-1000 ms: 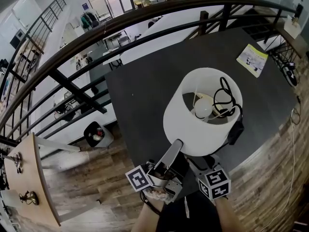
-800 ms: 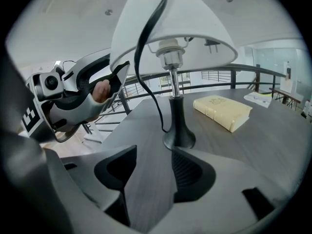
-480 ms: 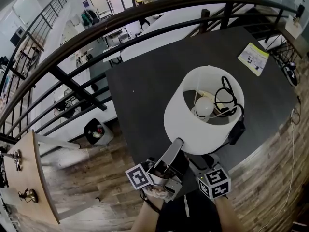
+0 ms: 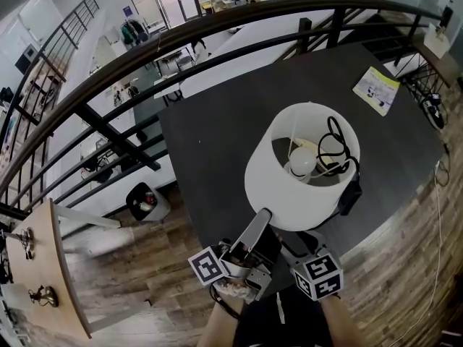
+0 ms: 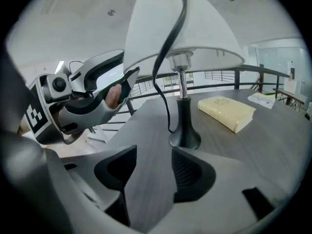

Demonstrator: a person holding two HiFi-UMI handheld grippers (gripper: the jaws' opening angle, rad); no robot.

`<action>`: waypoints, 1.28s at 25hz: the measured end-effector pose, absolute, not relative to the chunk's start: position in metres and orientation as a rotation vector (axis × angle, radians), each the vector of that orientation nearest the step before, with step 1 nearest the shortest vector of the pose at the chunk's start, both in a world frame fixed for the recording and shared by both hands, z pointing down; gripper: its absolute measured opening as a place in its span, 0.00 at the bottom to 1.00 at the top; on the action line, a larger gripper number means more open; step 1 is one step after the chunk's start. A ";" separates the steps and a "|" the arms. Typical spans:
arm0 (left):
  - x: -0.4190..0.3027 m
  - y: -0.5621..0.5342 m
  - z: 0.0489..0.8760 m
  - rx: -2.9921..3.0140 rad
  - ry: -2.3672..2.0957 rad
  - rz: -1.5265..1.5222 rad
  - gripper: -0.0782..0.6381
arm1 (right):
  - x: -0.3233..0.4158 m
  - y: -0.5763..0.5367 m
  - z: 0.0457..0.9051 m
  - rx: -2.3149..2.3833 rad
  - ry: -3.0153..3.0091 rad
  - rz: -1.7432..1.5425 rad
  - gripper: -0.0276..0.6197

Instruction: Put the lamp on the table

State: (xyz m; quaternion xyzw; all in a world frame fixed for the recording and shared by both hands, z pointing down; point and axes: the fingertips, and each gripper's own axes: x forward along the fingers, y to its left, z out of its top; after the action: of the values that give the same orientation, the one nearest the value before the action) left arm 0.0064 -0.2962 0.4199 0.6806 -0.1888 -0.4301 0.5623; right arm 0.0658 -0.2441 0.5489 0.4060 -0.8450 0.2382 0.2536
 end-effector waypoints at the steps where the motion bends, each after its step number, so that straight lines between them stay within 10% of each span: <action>1: 0.006 -0.296 0.420 1.602 -0.447 -1.012 0.31 | 0.065 -0.244 0.547 1.102 -2.301 0.643 0.42; 19: 0.017 -0.282 0.408 1.680 -0.462 -0.937 0.46 | 0.055 -0.236 0.520 1.058 -2.374 0.671 0.41; 32: 0.016 -0.261 0.426 1.720 -0.541 -0.863 0.46 | 0.068 -0.232 0.507 1.108 -2.429 0.775 0.08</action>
State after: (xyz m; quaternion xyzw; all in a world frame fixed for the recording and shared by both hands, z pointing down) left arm 0.0164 -0.2608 0.4258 0.7236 -0.2279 -0.3632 0.5409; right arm 0.0680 -0.2324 0.5071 0.3921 -0.8595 0.2743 0.1798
